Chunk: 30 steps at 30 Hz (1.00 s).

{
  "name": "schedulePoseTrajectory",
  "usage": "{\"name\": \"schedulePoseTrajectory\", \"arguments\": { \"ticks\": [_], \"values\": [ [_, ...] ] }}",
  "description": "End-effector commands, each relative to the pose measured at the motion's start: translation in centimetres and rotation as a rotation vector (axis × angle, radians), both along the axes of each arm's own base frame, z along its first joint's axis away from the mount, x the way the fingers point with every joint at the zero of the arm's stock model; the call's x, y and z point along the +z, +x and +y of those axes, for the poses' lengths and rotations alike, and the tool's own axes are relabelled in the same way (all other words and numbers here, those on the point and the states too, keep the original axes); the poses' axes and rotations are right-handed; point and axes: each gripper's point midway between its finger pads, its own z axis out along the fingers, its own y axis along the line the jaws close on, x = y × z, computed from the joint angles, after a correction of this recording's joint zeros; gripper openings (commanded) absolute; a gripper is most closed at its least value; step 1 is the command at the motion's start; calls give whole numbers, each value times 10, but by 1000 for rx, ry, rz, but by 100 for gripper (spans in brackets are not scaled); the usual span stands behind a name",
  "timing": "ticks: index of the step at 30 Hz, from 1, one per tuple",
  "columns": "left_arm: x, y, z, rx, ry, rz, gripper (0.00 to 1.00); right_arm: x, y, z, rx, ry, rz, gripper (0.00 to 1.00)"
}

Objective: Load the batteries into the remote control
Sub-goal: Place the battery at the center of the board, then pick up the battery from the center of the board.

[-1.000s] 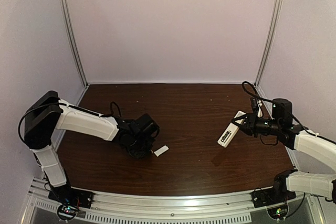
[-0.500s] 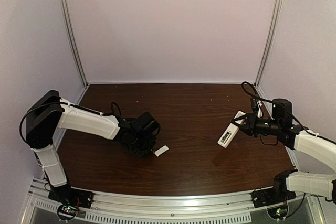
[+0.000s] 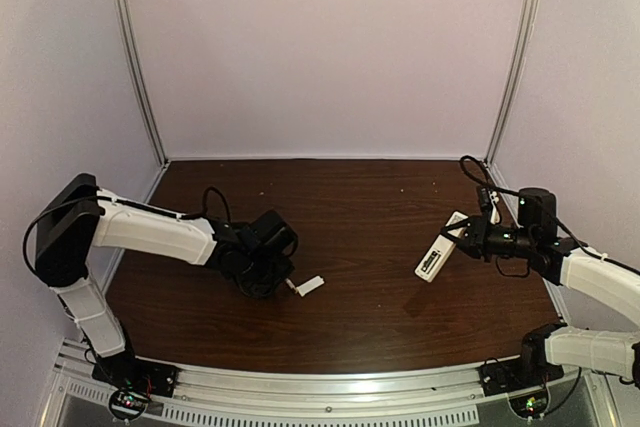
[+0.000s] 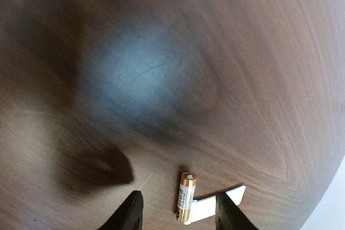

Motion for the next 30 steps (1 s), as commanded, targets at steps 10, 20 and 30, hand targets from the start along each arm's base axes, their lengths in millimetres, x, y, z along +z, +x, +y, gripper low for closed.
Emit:
{"name": "schedulePoseTrajectory", "arguments": {
  "ticks": [10, 20, 30],
  "values": [
    [137, 46, -16, -1158, 471, -736, 78, 18, 2, 2, 25, 3, -60, 0],
    [109, -8, -8, -1950, 682, -849, 85, 21, 2, 3, 32, 10, -61, 0],
    [67, -21, -13, -2360, 653, -868, 72, 15, 1, 5, 41, 24, -43, 0]
  ]
}}
